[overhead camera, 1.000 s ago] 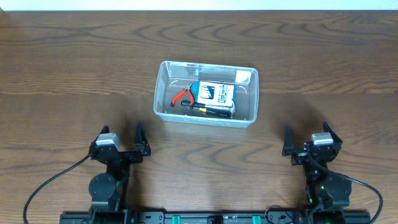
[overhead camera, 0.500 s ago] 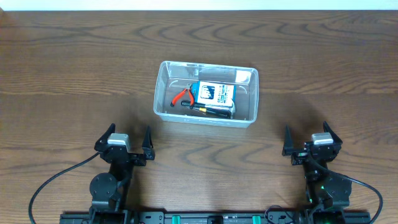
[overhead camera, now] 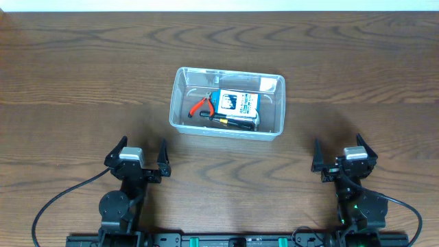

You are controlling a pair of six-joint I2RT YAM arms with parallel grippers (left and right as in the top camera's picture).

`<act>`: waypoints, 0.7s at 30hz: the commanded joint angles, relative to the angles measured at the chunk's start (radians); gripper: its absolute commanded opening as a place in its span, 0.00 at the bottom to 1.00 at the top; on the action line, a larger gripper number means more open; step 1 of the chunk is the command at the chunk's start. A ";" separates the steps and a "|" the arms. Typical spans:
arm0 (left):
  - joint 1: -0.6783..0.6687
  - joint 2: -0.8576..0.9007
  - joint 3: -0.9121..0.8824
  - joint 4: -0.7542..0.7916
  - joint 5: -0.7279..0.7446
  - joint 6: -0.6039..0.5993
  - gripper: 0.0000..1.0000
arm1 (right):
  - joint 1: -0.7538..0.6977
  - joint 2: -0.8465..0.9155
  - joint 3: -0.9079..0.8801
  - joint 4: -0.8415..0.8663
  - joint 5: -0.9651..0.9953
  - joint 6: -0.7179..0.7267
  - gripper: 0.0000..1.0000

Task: Pack container

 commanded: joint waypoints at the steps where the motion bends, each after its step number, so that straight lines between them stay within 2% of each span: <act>1: -0.004 -0.008 -0.014 -0.038 0.042 0.003 0.98 | 0.008 -0.009 -0.002 -0.004 0.006 0.018 0.99; 21: 0.019 -0.006 -0.014 -0.038 0.040 0.003 0.98 | 0.008 -0.009 -0.002 -0.004 0.006 0.018 0.99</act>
